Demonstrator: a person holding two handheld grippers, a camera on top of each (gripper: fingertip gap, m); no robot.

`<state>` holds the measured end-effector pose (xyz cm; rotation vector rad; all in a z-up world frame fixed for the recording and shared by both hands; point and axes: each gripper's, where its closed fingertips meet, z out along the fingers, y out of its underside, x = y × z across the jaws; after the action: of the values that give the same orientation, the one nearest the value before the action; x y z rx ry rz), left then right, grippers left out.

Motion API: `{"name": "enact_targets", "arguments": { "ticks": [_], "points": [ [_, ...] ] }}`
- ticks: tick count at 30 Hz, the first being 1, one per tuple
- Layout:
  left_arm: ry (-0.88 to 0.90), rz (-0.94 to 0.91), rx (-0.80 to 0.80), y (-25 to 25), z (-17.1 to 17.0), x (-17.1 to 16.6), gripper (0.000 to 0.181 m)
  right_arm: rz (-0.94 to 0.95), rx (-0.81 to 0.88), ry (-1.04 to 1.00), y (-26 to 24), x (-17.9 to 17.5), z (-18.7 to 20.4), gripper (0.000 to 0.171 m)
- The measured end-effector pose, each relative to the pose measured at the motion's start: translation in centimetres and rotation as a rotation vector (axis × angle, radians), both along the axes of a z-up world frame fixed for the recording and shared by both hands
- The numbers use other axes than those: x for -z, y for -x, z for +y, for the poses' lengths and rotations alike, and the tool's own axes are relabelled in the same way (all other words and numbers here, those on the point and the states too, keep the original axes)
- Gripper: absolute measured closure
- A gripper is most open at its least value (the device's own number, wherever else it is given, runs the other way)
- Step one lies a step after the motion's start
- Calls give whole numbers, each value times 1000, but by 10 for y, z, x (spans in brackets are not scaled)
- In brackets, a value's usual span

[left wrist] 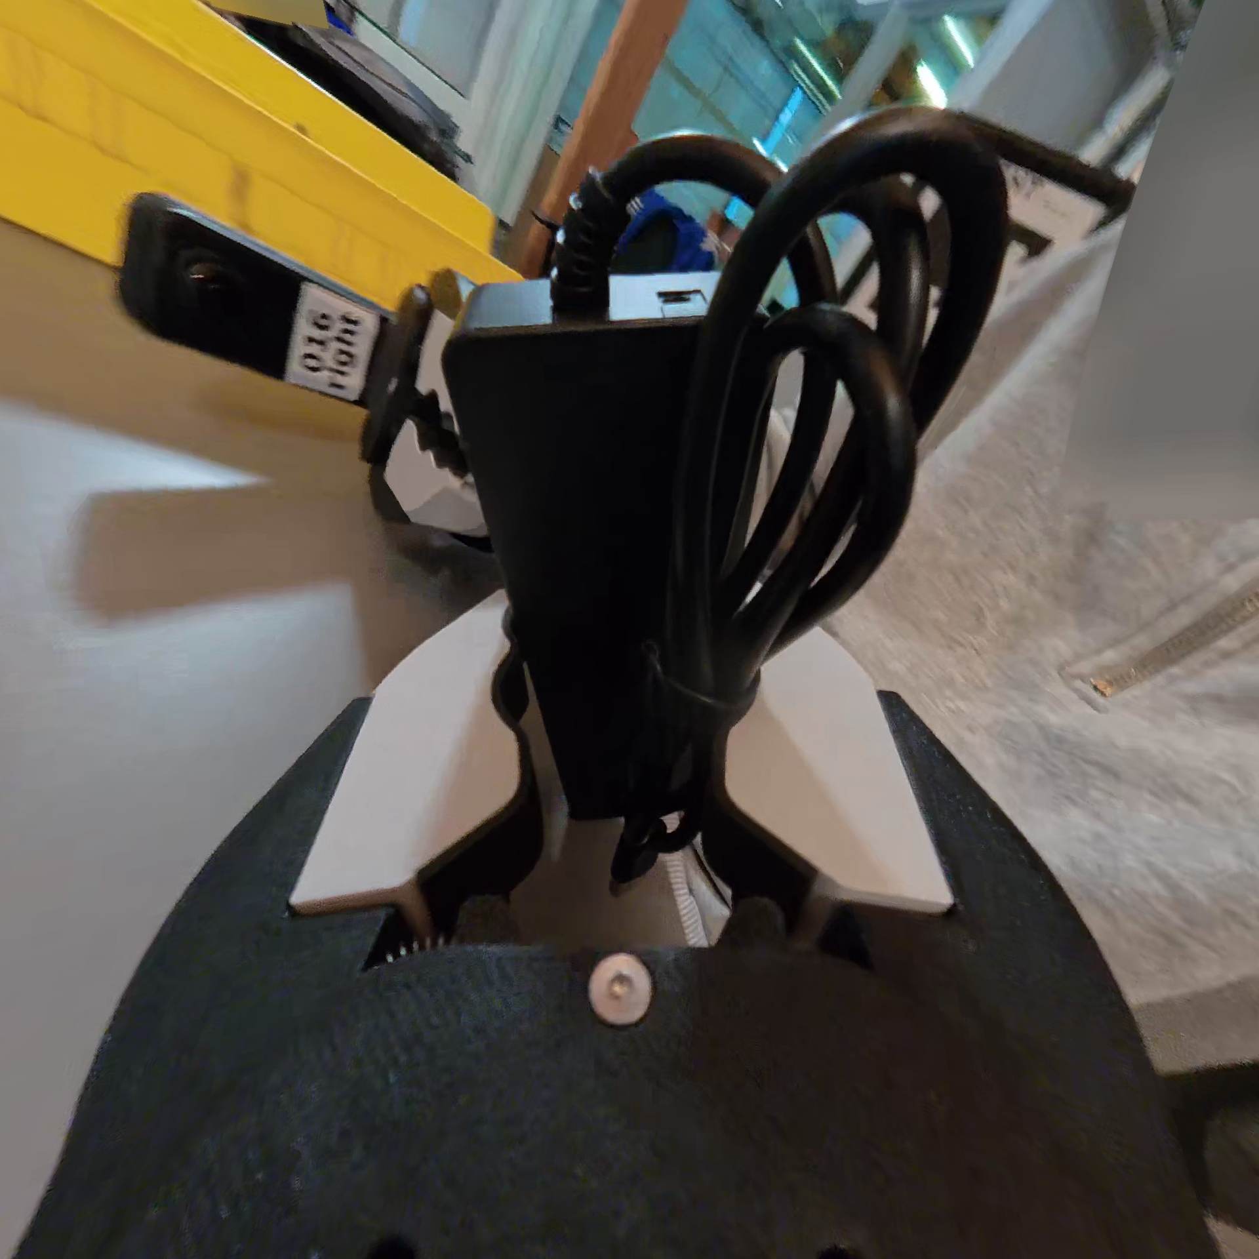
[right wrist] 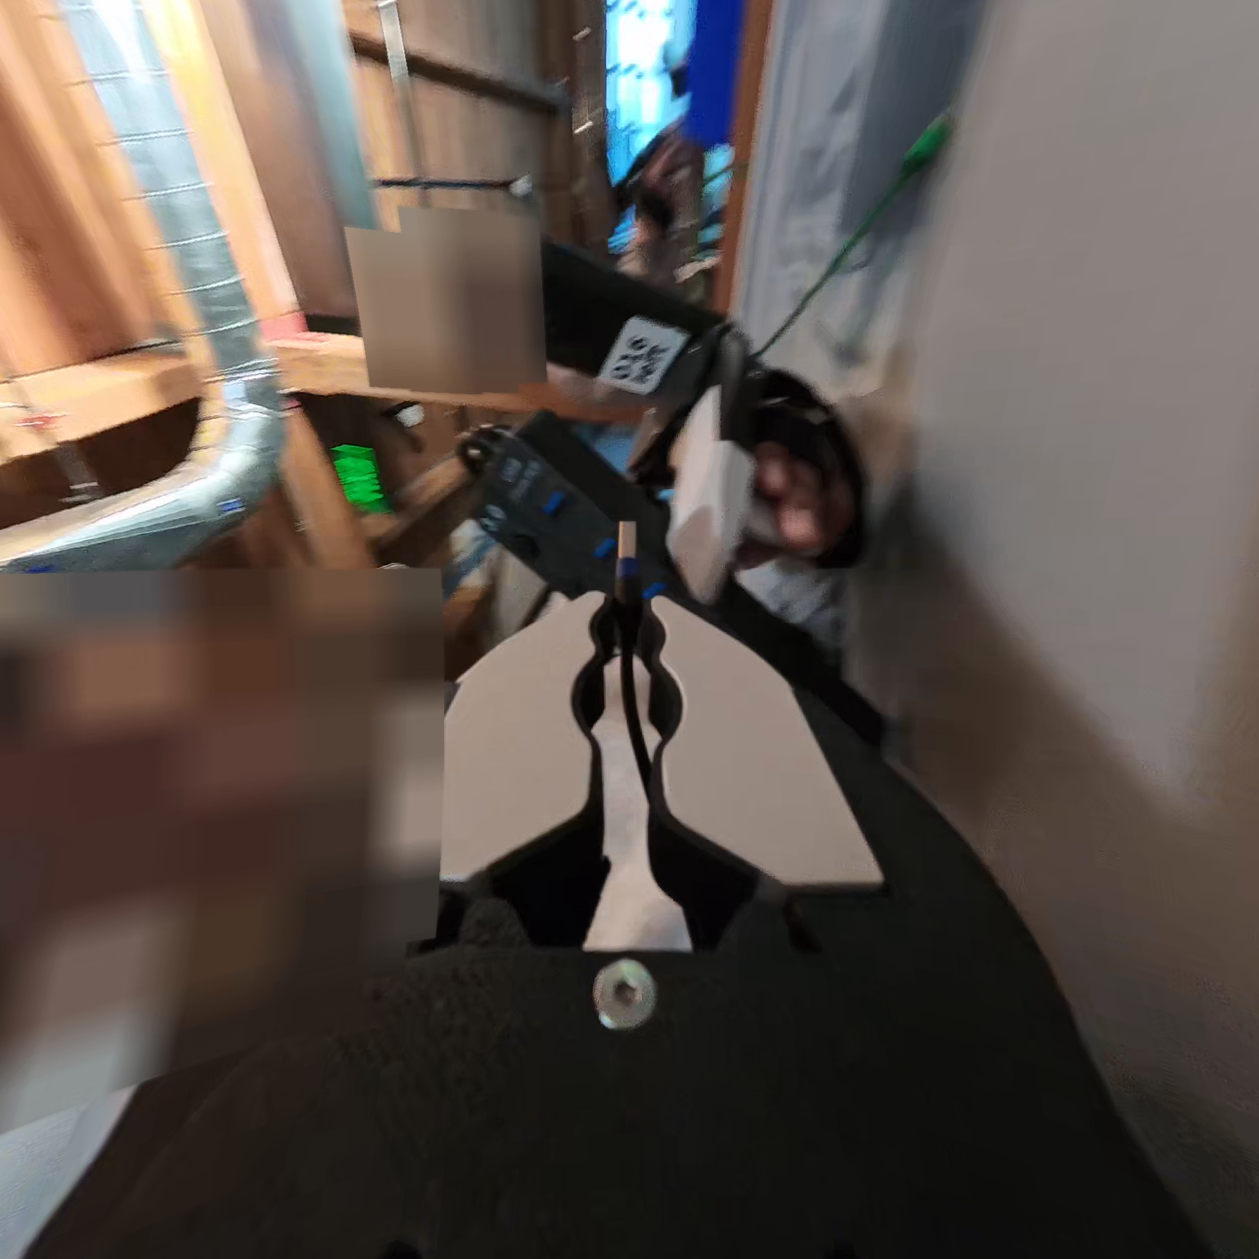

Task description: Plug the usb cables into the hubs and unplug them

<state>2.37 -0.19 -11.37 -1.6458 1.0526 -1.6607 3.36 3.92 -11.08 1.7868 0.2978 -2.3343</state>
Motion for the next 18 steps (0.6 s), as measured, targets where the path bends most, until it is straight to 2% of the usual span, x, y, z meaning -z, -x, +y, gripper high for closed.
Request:
{"name": "enact_targets", "arguments": {
  "ticks": [6,9,14,18],
  "points": [
    [3,-42,-174,17,30,-3,124,-479,218,-431,-27,65,51,163],
    [9,-57,-193,18,34,-4,124,-508,319,-532,-33,63,70,163],
    [17,-58,-187,14,33,-3,124,-600,425,-809,-38,57,86,135],
    [21,-58,-191,14,34,-2,124,-652,452,-999,-40,50,88,129]
  ]
}}
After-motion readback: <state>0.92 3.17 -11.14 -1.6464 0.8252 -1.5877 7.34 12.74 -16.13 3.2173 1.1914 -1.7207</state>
